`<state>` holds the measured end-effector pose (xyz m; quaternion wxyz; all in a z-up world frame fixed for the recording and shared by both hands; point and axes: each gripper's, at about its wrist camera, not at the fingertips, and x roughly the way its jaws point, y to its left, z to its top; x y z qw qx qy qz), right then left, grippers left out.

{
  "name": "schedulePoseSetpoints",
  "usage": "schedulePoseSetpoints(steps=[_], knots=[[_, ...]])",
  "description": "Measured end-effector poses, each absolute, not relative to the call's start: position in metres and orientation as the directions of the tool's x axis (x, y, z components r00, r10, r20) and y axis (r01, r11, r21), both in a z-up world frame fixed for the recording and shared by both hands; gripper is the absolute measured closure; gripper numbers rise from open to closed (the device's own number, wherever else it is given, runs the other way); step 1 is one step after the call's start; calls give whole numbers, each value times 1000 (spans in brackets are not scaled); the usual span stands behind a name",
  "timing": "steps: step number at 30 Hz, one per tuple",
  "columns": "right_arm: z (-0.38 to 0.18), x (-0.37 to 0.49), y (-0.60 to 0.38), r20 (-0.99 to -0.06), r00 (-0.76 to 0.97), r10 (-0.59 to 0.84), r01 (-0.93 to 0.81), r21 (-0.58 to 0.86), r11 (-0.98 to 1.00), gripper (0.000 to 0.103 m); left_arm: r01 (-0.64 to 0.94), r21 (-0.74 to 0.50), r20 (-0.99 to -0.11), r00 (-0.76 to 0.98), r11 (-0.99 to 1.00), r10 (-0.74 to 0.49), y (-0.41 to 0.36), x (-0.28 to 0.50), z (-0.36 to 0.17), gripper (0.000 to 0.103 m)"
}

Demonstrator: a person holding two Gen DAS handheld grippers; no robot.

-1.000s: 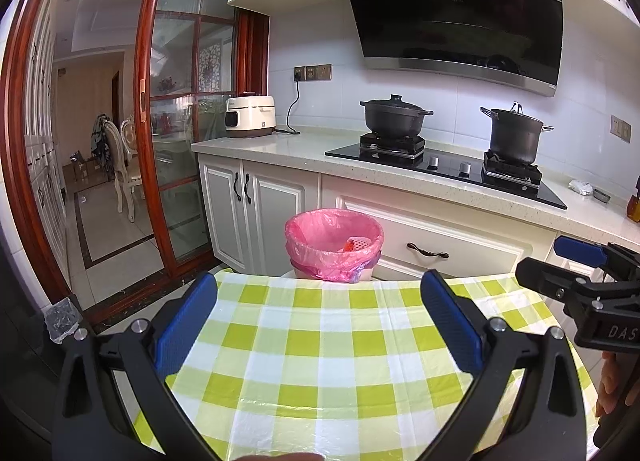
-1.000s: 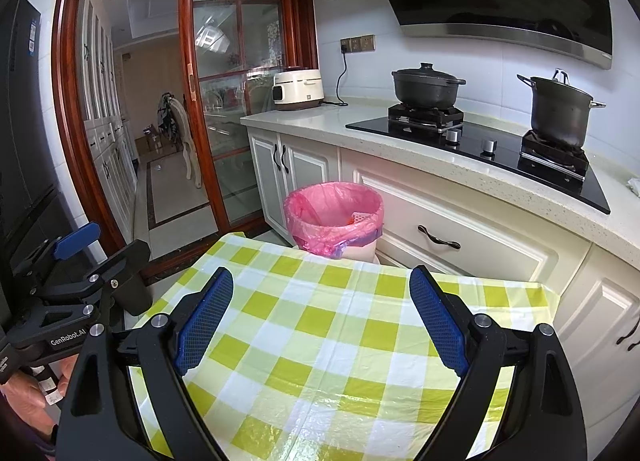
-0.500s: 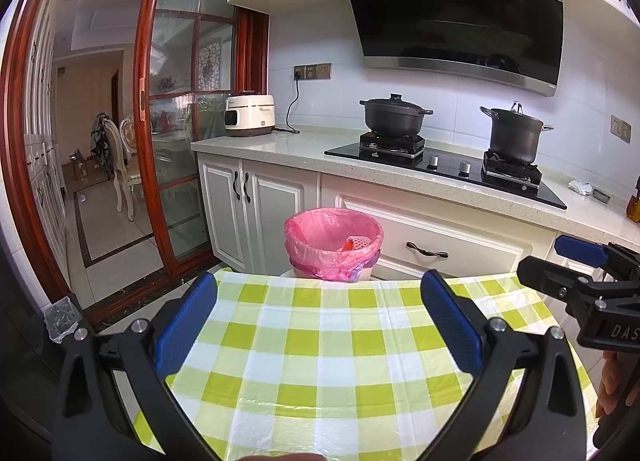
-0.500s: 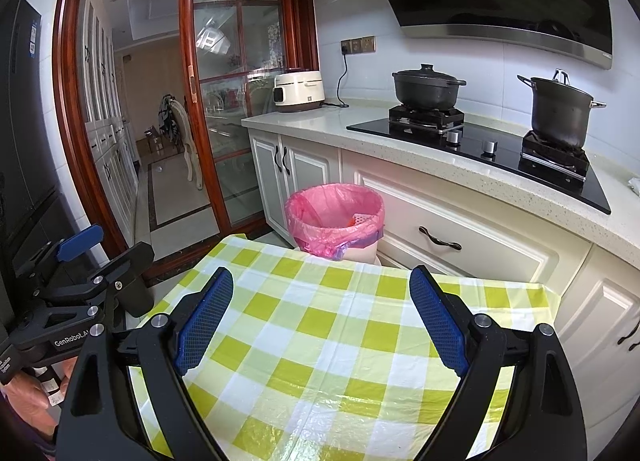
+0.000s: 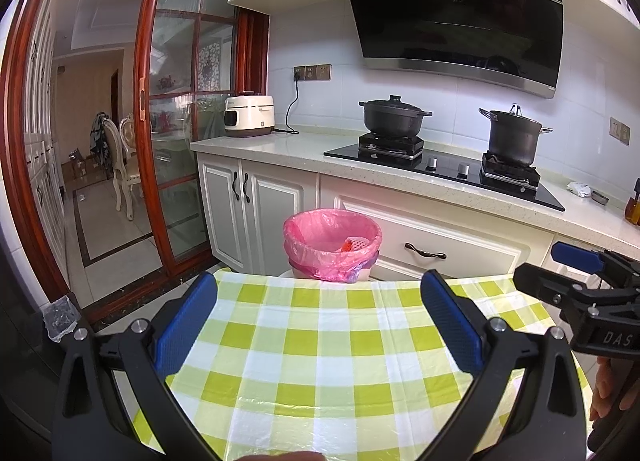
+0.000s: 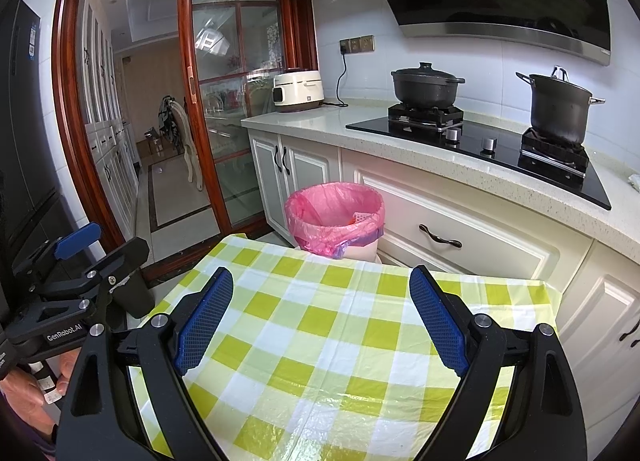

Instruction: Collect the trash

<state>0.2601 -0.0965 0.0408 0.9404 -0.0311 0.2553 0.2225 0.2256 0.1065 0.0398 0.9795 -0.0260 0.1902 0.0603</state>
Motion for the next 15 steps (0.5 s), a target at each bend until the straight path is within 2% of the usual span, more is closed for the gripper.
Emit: schedulePoseSetpoints(steps=[15], knots=[[38, 258, -101, -491, 775, 399, -424, 64, 903, 18, -109, -21, -380, 920, 994, 93, 102, 223, 43, 4]])
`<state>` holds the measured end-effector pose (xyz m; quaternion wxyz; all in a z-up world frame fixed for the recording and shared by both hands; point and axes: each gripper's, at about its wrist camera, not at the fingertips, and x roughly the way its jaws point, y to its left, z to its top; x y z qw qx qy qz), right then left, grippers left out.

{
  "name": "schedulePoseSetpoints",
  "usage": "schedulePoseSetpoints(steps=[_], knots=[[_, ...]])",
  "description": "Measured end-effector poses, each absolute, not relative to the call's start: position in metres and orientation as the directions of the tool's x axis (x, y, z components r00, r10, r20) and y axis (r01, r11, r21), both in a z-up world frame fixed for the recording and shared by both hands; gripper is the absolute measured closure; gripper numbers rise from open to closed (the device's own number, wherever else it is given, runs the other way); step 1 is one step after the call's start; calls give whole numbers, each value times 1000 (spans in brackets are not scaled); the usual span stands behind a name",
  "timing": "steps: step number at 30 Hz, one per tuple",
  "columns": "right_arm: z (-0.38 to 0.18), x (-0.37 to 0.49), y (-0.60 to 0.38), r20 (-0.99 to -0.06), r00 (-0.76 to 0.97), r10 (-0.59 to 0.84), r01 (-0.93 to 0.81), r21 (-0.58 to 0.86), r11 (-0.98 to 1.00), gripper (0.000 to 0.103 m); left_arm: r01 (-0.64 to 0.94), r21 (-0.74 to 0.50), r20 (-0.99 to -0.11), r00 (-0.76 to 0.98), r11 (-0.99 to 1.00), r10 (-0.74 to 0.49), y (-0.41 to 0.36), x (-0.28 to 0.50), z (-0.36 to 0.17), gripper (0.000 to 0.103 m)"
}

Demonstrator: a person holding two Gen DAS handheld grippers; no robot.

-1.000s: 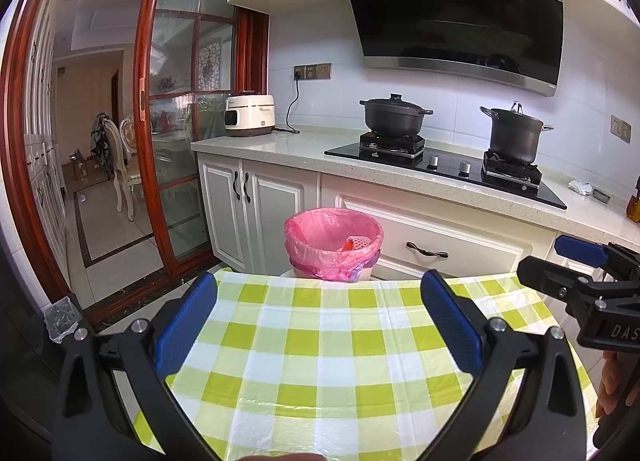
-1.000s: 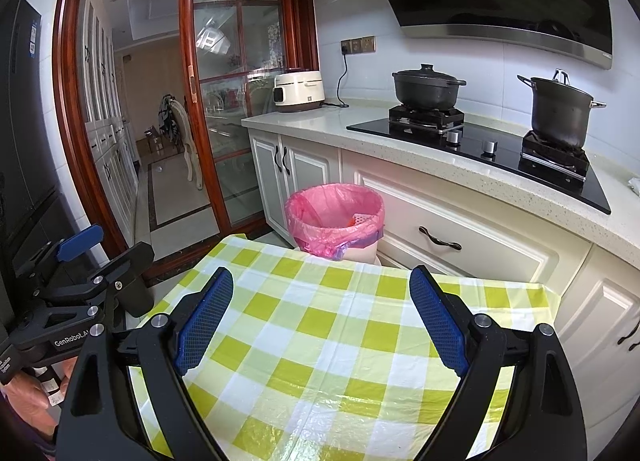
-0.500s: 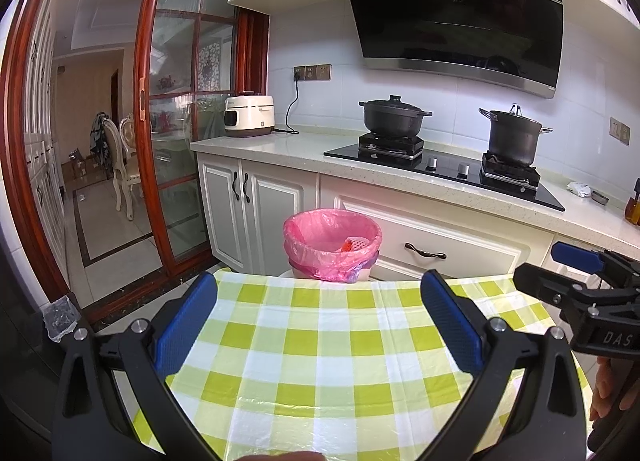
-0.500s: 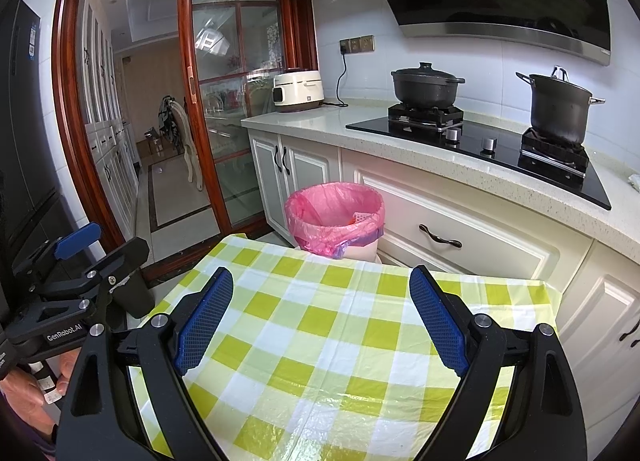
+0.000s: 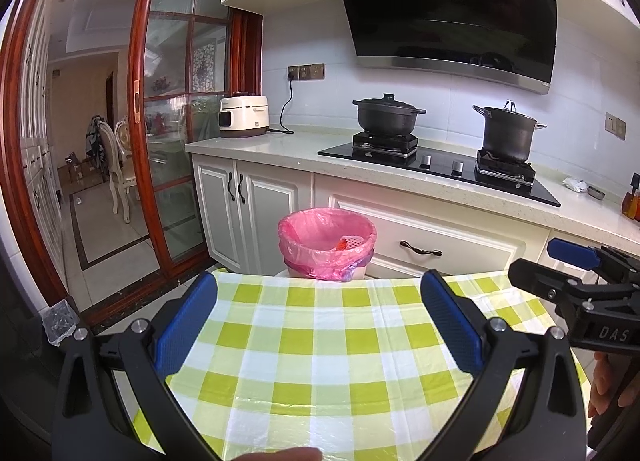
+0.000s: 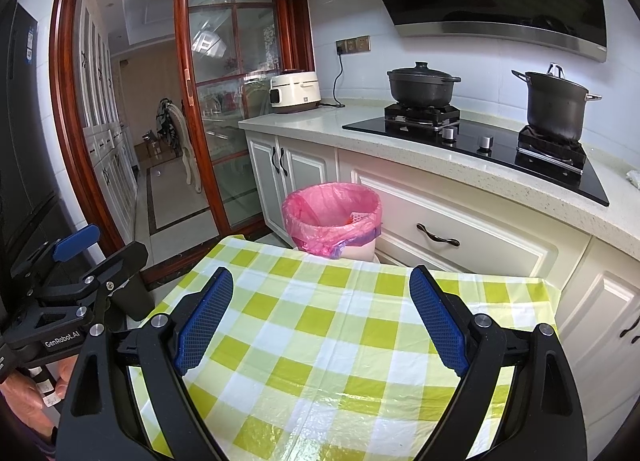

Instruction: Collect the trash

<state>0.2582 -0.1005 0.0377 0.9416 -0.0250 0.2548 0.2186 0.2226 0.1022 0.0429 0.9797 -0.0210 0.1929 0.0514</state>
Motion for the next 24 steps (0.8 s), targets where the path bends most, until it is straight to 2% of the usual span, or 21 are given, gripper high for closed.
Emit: schedulePoseSetpoints(steps=[24], knots=[[36, 259, -106, -487, 779, 395, -413, 76, 908, 18, -93, -7, -363, 928, 996, 84, 96, 218, 48, 4]])
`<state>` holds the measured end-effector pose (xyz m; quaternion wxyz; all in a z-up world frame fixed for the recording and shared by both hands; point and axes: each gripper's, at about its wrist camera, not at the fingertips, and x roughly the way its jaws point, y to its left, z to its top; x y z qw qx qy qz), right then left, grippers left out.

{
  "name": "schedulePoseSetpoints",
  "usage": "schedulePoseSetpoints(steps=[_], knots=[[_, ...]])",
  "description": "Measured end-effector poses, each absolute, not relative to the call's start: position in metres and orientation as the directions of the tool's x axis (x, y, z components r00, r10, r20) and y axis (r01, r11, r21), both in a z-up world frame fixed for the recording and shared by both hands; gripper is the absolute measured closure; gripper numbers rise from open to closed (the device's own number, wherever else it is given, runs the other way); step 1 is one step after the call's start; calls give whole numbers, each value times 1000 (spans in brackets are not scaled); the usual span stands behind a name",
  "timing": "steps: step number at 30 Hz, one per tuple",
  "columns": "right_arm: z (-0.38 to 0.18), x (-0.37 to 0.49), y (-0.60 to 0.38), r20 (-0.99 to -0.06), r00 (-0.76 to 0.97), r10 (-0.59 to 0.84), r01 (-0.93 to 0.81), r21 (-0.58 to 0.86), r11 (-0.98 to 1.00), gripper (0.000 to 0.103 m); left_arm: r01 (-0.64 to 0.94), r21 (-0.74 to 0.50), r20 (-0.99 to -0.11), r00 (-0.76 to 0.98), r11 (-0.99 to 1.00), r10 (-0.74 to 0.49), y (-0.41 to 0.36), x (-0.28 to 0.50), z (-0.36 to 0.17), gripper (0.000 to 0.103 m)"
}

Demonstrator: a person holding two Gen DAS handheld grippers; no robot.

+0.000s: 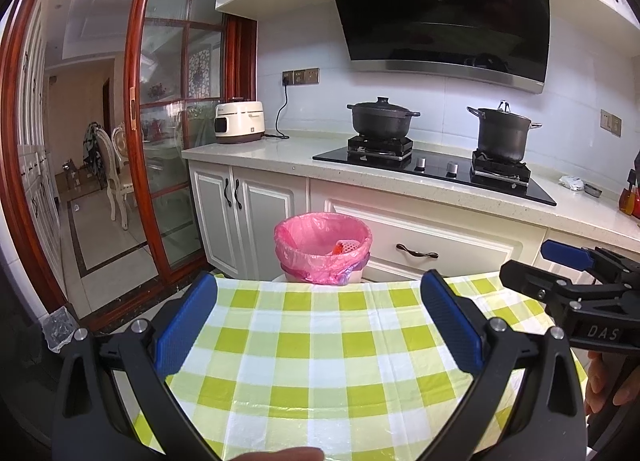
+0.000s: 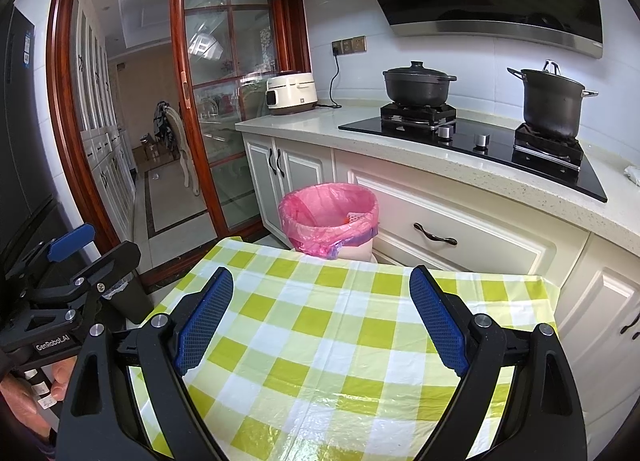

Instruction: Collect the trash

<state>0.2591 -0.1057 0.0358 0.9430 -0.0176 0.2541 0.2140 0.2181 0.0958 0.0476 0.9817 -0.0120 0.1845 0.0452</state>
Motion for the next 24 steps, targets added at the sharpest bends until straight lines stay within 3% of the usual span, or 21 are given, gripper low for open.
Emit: schedulePoseSetpoints(steps=[24], knots=[[36, 260, -110, -488, 780, 392, -409, 77, 909, 18, -113, -20, -382, 919, 993, 97, 95, 224, 46, 4]])
